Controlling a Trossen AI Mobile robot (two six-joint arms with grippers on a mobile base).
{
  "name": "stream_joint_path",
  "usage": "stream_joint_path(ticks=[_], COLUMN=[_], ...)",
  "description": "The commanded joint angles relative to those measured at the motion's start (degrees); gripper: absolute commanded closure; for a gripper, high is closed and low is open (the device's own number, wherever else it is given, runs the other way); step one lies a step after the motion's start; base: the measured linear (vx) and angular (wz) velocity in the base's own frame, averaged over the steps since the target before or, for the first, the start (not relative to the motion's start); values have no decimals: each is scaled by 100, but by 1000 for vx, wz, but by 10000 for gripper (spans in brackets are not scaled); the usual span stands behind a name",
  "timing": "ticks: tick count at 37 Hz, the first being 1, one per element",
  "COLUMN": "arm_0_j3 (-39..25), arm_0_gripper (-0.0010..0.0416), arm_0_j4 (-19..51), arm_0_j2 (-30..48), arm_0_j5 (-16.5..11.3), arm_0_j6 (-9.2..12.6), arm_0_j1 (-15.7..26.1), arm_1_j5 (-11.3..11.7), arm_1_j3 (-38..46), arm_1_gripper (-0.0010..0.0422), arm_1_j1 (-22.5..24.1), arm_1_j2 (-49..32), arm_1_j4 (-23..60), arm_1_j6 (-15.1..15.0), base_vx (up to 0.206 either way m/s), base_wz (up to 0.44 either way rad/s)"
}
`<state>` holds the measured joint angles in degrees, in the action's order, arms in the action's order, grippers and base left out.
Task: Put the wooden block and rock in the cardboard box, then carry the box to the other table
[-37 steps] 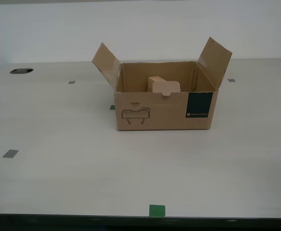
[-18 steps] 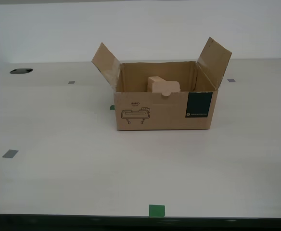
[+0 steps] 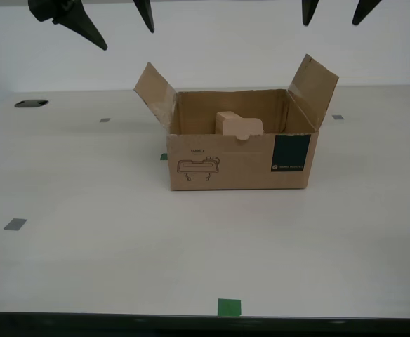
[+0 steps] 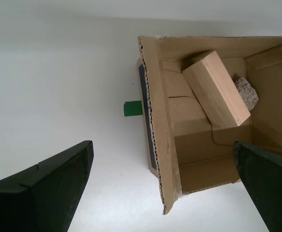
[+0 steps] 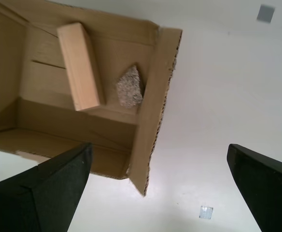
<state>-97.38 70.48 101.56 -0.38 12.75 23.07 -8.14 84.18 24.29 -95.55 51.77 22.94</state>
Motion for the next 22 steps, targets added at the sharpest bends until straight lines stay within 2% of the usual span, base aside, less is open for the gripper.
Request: stream_joint_path(ticks=[1,4,13,22], arm_0_j3=[-4,-2,-2,-2], arm_0_gripper=[18,18,18,18], arm_0_j4=[15,15,11,-61], arm_0_j2=[321,577,1165,1438], arm_0_j5=[31,31,22,-33], arm_0_j6=[-9,-103,-188,-227], arm_0_j1=[-105,-175,-208,-208], arm_1_j5=[-286,-468,-466,-621], arm_1_j3=[2,2,2,2], arm_1_gripper=[18,18,18,18], arm_1_j1=[0,0,-2,0], arm_1_j2=[-225,-444,-927,-1279], arm_1_j4=[-101,-234,-411,-592], arm_1_j6=[48,46,33,-85], base_vx=[0,0,0,0], base_wz=[0,0,0,0])
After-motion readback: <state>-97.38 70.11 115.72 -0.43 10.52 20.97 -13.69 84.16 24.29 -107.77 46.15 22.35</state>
